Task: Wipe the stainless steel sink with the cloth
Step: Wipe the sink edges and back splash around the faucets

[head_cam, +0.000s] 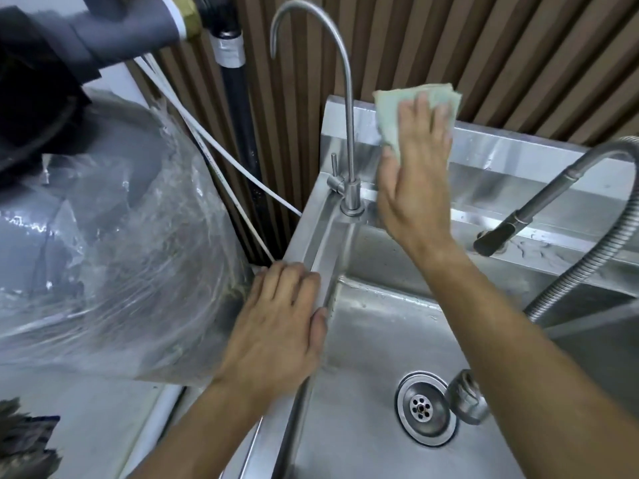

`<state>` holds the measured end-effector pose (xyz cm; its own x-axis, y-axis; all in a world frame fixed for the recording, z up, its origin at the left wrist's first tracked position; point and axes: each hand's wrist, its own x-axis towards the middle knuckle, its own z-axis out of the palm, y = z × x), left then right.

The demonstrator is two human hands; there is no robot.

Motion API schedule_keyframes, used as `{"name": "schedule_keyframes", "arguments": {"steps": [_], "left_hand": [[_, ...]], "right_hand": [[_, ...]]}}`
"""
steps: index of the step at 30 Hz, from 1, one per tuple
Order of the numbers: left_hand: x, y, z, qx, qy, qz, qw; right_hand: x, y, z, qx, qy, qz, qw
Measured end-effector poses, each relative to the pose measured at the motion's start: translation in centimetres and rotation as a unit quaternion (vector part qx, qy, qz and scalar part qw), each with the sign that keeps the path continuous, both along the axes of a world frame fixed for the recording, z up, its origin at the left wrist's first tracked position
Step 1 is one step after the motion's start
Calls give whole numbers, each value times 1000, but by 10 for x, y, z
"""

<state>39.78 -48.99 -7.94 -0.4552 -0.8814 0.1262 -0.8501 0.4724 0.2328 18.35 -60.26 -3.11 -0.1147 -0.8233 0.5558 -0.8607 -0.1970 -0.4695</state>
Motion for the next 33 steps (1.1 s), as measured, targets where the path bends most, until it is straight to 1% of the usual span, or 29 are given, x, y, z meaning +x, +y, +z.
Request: {"name": "schedule_keyframes", "arguments": {"steps": [1,2,3,4,6,10,14,17,19,21,22,24,26,29,31,33], "left_hand": [[-7,-16,0,-3,-2,-7,1000],[-14,-29,-2,2,-9,-11,1000],[-19,-39,-6,13,-19,-10,1000],[-23,-46,-11,26,-34,-6,999],[-26,-49,-18,36,-59,4,998],[-26,-48,-19,32,-60,2,998],[-28,-49,-16,41,-68,2,997],[-26,-49,-16,45,-64,1,997],[-26,-50,-14,53,-67,0,996],[-26,-49,-13,61,-84,-6,995],[-26,-47,-12,63,-87,-6,994],[-26,-45,-9,63,-78,-2,995],[-27,-45,-8,62,-71,1,996],[-27,-47,-9,64,-70,-1,995],[-26,-48,-9,64,-70,-2,995],[-26,-48,-8,67,-73,-1,995]], "right_hand": [[-5,-21,-12,12,108,7,994],[-10,-36,-23,19,195,7,981],[-15,-44,-30,12,258,4,966],[-20,-47,-35,-1,292,-1,956],[-32,-45,-39,-24,323,0,946],[-46,-53,-30,-31,389,3,921],[-27,-86,-16,-74,481,34,873],[-32,-100,-4,-89,547,73,829],[-47,-89,-7,-55,553,90,826],[-53,-70,-17,-30,533,67,843],[-51,-63,-20,-30,517,52,854],[-40,-63,-14,-42,504,32,862],[-31,-79,-1,-47,515,32,856],[-28,-100,6,-58,553,64,829],[-33,-99,-2,-77,550,71,829],[-37,-89,-12,-75,525,61,846]]}}
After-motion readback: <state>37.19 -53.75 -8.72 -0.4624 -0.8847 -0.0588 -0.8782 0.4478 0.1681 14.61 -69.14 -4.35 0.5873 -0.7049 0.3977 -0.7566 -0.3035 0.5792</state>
